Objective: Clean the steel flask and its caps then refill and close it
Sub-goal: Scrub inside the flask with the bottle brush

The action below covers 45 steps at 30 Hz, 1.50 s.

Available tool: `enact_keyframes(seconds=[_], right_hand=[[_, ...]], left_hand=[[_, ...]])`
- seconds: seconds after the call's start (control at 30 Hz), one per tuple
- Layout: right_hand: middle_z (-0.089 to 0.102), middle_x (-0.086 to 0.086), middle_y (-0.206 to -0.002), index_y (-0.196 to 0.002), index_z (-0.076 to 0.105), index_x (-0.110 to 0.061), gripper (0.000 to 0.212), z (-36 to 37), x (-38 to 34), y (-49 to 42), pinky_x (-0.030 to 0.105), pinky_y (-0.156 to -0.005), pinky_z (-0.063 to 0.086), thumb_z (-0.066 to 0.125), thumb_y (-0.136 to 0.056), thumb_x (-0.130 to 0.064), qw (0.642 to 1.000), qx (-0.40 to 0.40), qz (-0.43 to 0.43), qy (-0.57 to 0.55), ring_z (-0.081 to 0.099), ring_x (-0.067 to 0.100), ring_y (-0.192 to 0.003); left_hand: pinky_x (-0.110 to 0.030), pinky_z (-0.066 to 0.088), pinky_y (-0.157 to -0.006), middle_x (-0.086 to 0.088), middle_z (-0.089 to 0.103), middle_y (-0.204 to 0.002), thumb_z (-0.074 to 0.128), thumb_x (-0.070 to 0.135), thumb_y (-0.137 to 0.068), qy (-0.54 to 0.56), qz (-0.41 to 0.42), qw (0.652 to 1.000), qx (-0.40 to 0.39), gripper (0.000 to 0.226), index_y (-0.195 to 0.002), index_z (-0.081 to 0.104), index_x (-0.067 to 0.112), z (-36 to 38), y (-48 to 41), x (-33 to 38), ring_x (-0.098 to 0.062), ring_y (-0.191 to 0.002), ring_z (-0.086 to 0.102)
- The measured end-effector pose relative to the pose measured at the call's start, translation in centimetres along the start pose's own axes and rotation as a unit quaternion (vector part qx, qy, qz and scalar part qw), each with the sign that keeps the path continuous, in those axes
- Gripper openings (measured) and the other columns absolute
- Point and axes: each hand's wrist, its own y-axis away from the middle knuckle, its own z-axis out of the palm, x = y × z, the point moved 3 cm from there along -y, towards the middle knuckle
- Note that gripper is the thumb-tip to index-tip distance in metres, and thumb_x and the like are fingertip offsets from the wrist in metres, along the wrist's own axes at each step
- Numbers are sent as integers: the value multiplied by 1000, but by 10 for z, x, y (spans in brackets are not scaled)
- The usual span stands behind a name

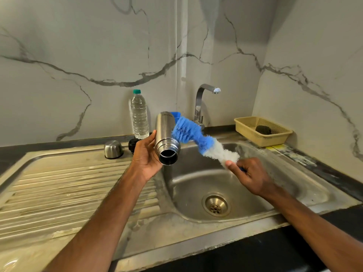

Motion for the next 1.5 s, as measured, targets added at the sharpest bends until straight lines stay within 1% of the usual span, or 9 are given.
enact_keyframes(seconds=[0.3,0.43,0.57,0.8,0.93,1.1,1.27,1.37,1.5], right_hand=[[34,-3,-39,-46,44,-17,66,3,-2,1,33,-41,28,50,-98,-57,1000,-15,-11,-9,33,14,-34],[35,-9,-39,-46,46,-22,65,-3,1,-3,22,-41,28,48,-99,-59,999,9,50,5,33,9,-34],[34,-9,-40,-46,45,-15,61,-11,4,-5,16,-43,30,54,-98,-45,995,52,90,0,32,9,-36],[33,-9,-41,-48,43,-16,60,-10,3,-7,17,-45,33,54,-99,-45,991,63,115,-24,31,8,-36],[38,-3,-44,-49,44,-8,67,-11,11,-8,21,-46,31,50,-97,-55,986,86,136,-43,30,7,-40],[41,-3,-45,-50,47,-3,78,-11,13,-11,28,-48,33,46,-94,-68,977,110,149,-101,35,11,-42],[39,-4,-44,-50,43,-1,81,-7,10,-11,32,-48,33,42,-91,-70,980,89,137,-109,33,12,-42],[37,1,-44,-50,42,0,81,-4,9,-8,42,-47,33,46,-92,-68,982,79,124,-118,32,15,-41],[32,-4,-43,-46,37,-8,76,-5,6,-9,39,-46,28,45,-92,-68,984,78,127,-100,28,11,-41]], left_hand=[[-42,59,-93,-19,71,-118,64,23,-94,-13,4,1000,12,42,-127,62,-2,3,5,-2,-32,-106,71],[-54,39,-115,-26,53,-144,77,18,-82,-18,4,1000,-9,70,-144,50,-2,2,7,1,-43,-136,50],[-59,37,-115,-31,53,-142,77,21,-82,-75,-7,996,-51,74,-145,45,-1,12,11,-1,-49,-133,51],[-47,59,-90,-22,67,-126,74,37,-86,-254,20,966,-44,62,-136,54,7,39,26,-7,-33,-103,70],[-38,62,-80,-11,68,-124,79,37,-75,-430,146,891,-31,77,-146,50,26,44,27,6,-21,-99,73],[-18,55,-82,16,57,-123,86,41,-77,-653,291,697,-62,93,-151,29,44,53,30,16,0,-101,63],[-35,50,-92,2,49,-137,81,47,-79,-776,348,525,-4,104,-160,18,34,45,34,16,-11,-105,52],[-47,51,-96,4,44,-139,81,43,-79,-800,366,475,2,101,-159,19,34,43,39,11,-13,-109,52],[-56,49,-100,4,37,-145,80,40,-79,-809,361,463,33,102,-159,17,36,37,41,9,-21,-126,50]])
